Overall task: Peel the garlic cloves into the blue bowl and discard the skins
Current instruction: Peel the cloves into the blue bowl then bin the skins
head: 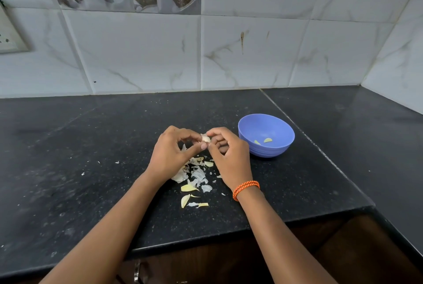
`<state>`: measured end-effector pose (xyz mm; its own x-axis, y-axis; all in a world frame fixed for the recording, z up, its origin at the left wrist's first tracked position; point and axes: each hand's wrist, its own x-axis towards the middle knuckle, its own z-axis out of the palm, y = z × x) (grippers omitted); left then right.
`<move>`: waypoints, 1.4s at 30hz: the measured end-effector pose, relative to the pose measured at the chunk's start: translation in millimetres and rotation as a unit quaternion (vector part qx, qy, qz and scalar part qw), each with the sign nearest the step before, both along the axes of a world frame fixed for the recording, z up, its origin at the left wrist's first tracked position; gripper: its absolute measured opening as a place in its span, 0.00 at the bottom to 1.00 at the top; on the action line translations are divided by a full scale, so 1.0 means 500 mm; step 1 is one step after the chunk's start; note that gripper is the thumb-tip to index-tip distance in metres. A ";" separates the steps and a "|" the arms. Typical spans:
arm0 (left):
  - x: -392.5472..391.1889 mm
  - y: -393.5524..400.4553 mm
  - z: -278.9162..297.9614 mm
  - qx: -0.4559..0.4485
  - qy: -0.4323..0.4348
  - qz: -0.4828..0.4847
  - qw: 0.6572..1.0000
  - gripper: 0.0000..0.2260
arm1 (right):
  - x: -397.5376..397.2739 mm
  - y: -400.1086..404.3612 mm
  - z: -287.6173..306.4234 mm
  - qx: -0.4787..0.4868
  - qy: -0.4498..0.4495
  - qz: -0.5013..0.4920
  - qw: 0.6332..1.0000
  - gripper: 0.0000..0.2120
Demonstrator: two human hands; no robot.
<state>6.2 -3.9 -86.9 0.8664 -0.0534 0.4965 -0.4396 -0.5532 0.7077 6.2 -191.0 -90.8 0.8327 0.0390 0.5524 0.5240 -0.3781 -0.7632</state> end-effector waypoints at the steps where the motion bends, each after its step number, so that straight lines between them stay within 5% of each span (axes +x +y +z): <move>1: 0.000 -0.001 0.000 -0.006 0.005 -0.004 1.000 0.06 | -0.001 0.000 0.001 0.001 0.005 0.003 1.000 0.05; 13: -0.003 0.000 0.000 0.005 0.014 -0.024 1.000 0.08 | -0.006 -0.002 0.002 -0.004 0.003 0.016 1.000 0.04; 19: -0.017 -0.007 0.021 -0.082 0.047 -0.063 0.993 0.04 | -0.008 -0.001 0.001 0.017 0.014 0.014 1.000 0.02; 27: -0.021 -0.008 0.020 -0.091 0.069 -0.061 0.992 0.03 | 0.000 0.002 -0.004 -0.070 -0.079 0.002 0.994 0.07; 37: -0.018 -0.012 0.013 -0.104 0.075 -0.078 0.989 0.03 | 0.001 -0.006 -0.006 0.038 0.004 0.024 0.999 0.07; 42: -0.008 -0.003 0.006 -0.030 0.021 -0.014 0.999 0.05 | -0.006 -0.004 0.001 0.077 0.055 0.046 0.994 0.07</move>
